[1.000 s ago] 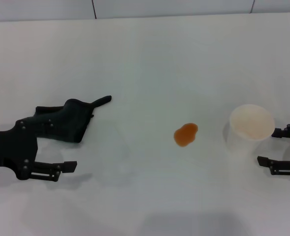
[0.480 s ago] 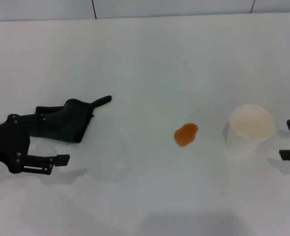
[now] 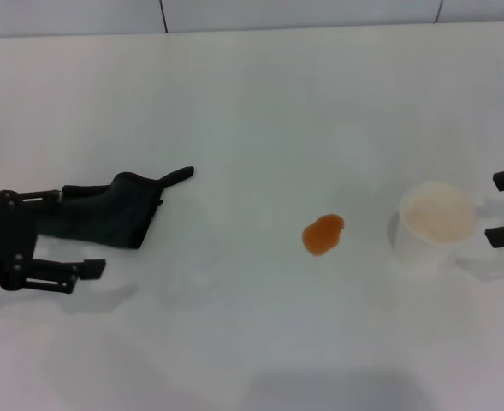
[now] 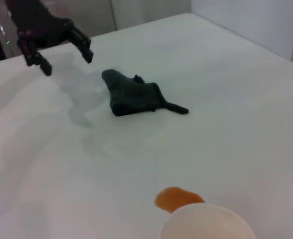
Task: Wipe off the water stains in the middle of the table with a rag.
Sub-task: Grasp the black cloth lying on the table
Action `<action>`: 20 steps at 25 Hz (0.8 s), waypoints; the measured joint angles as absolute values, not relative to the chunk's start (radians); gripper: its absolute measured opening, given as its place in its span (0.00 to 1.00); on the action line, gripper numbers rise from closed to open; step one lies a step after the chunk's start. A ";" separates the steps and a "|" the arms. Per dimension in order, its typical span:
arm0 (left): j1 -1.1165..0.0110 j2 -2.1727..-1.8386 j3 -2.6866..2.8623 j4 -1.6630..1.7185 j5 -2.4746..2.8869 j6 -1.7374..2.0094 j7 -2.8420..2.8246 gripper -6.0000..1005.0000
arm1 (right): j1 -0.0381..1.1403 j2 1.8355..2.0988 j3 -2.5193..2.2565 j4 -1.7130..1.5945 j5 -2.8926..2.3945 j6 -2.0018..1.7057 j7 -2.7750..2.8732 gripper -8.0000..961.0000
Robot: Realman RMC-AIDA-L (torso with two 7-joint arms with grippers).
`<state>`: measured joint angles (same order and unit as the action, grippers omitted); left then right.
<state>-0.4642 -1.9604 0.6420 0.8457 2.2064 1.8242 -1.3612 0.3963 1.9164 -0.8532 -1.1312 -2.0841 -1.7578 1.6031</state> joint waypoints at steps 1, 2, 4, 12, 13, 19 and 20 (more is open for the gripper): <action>-0.467 -1.961 0.643 0.876 2.226 1.826 -1.385 0.87 | 0.404 1.919 -0.854 -1.136 -2.094 -1.763 1.608 0.91; -0.470 -1.961 0.643 0.898 2.240 1.827 -1.406 0.87 | 0.413 1.922 -0.855 -1.139 -2.105 -1.764 1.612 0.91; -0.478 -1.963 0.649 0.949 2.279 1.830 -1.448 0.87 | 0.428 1.930 -0.855 -1.142 -2.130 -1.765 1.616 0.91; -0.526 -1.961 0.674 1.107 2.441 1.824 -1.580 0.87 | 0.434 1.964 -0.855 -1.169 -2.140 -1.759 1.602 0.91; -0.533 -1.961 0.674 1.116 2.454 1.824 -1.584 0.87 | 0.433 1.969 -0.855 -1.176 -2.140 -1.758 1.601 0.91; -0.581 -1.941 0.674 1.116 2.491 1.809 -1.589 0.87 | 0.439 1.983 -0.854 -1.182 -2.140 -1.756 1.601 0.91; -0.585 -1.938 0.674 1.107 2.495 1.800 -1.588 0.87 | 0.439 1.984 -0.854 -1.182 -2.140 -1.756 1.601 0.91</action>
<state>-0.5855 -1.9376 0.6736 1.1073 2.4953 1.8005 -1.5876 0.4394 1.9843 -0.8544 -1.1824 -2.1398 -1.7557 1.6007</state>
